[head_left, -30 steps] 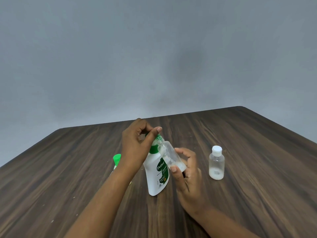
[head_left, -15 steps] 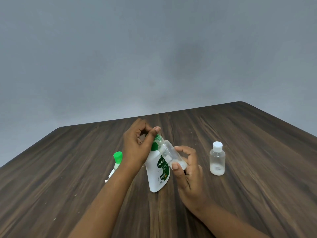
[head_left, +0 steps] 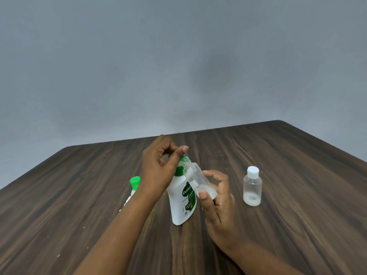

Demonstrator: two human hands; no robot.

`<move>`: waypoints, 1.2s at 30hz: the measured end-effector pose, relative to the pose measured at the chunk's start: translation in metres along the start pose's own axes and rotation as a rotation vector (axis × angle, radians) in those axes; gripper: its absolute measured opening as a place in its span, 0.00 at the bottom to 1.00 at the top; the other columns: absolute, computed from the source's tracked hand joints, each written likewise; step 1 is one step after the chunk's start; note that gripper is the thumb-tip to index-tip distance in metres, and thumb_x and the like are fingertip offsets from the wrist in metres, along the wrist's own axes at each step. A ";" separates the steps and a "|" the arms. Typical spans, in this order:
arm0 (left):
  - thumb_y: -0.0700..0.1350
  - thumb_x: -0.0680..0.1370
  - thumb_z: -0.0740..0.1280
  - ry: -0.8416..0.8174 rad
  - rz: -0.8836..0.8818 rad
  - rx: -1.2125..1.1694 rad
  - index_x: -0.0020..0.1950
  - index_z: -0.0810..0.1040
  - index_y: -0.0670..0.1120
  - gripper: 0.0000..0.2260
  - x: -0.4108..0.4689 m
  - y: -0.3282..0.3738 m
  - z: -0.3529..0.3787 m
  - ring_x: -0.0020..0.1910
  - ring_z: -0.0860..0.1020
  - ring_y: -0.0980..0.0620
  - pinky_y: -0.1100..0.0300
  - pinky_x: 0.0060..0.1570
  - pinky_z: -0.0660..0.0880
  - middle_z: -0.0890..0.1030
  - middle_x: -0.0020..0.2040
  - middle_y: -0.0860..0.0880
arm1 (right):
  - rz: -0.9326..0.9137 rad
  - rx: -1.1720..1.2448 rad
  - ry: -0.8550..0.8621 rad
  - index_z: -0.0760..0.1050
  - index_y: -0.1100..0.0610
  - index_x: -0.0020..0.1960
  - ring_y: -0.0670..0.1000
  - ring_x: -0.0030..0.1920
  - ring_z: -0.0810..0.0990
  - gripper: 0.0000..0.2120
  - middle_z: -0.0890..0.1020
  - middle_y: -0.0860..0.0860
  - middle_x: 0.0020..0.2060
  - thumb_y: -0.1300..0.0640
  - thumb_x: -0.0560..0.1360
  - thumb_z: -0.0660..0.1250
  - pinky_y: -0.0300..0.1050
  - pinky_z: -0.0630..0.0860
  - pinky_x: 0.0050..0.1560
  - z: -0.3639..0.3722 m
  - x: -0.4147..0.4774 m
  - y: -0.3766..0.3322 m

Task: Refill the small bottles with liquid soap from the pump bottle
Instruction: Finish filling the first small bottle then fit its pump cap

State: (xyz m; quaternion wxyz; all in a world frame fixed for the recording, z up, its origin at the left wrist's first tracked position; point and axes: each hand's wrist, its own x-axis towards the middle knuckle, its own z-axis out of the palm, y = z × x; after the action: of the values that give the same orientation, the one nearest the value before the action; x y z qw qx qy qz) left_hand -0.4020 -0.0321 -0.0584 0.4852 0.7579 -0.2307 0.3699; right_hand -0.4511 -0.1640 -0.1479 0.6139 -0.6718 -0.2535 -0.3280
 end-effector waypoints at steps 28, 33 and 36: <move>0.51 0.71 0.68 -0.005 0.035 0.010 0.31 0.70 0.39 0.17 -0.004 -0.001 0.000 0.31 0.69 0.57 0.66 0.33 0.66 0.71 0.30 0.50 | 0.014 -0.001 -0.009 0.65 0.51 0.60 0.39 0.33 0.77 0.20 0.78 0.35 0.34 0.37 0.78 0.55 0.26 0.67 0.34 -0.001 -0.001 -0.004; 0.48 0.71 0.68 -0.122 0.098 0.127 0.31 0.70 0.46 0.12 0.012 0.009 -0.005 0.34 0.72 0.52 0.62 0.36 0.68 0.73 0.31 0.50 | 0.013 0.006 0.007 0.64 0.49 0.62 0.41 0.30 0.76 0.21 0.77 0.37 0.33 0.36 0.77 0.55 0.30 0.68 0.32 -0.001 0.002 0.000; 0.48 0.72 0.68 -0.159 0.136 0.178 0.31 0.69 0.48 0.12 0.017 0.011 -0.008 0.35 0.72 0.52 0.64 0.35 0.67 0.72 0.31 0.51 | 0.016 0.011 0.001 0.64 0.50 0.62 0.40 0.32 0.77 0.21 0.77 0.35 0.35 0.37 0.78 0.56 0.27 0.68 0.33 -0.001 0.003 0.000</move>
State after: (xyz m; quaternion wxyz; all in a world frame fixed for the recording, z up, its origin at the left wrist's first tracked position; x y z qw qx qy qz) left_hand -0.4020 -0.0294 -0.0367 0.3701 0.8076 -0.2855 0.3595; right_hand -0.4499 -0.1651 -0.1458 0.6203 -0.6701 -0.2498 -0.3221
